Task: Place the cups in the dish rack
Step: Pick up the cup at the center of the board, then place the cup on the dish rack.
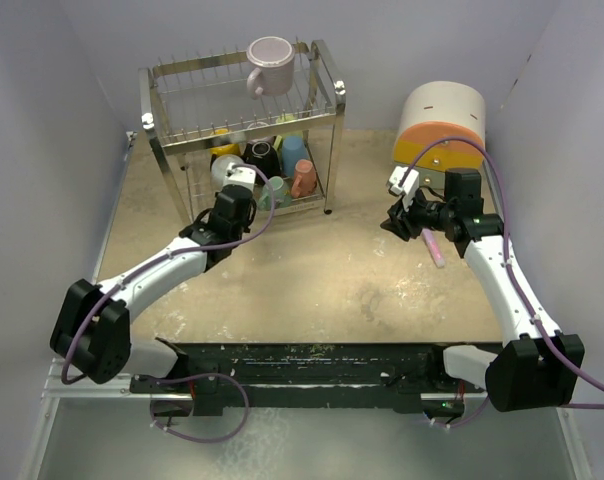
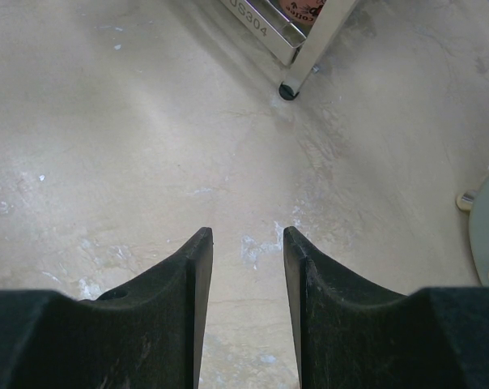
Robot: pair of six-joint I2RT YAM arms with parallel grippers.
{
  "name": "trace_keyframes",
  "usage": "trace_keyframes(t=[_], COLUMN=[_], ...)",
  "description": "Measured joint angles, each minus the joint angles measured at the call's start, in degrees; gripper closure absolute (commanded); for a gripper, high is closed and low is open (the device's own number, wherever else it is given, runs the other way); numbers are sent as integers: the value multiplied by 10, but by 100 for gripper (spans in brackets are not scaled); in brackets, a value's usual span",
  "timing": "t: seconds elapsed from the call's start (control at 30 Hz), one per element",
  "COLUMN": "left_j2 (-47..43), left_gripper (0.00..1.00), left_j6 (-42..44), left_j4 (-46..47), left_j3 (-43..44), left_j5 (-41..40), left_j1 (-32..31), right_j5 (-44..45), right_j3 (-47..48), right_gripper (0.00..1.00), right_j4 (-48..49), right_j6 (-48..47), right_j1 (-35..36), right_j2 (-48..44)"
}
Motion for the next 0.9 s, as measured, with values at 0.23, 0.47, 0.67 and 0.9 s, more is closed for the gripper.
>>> trace_keyframes(t=[0.23,0.47,0.67,0.9], left_j2=[17,43,56,70], left_gripper=[100,100,100,100], left_j6=[4,4,2,-7], left_j4=[13,29,30,37], left_j3=[0,0,2,10], left_j5=[39,72,103,133], left_j1=[15,38,61,82], right_j5=[0,8,10,10], right_j3=[-3,-3,-3,-3], right_gripper=[57,57,57,57], right_j4=[0,0,0,0], right_j6=[-1,-4,-6,-9], right_j1=[0,0,-3,-3], right_j2=[0,0,0,0])
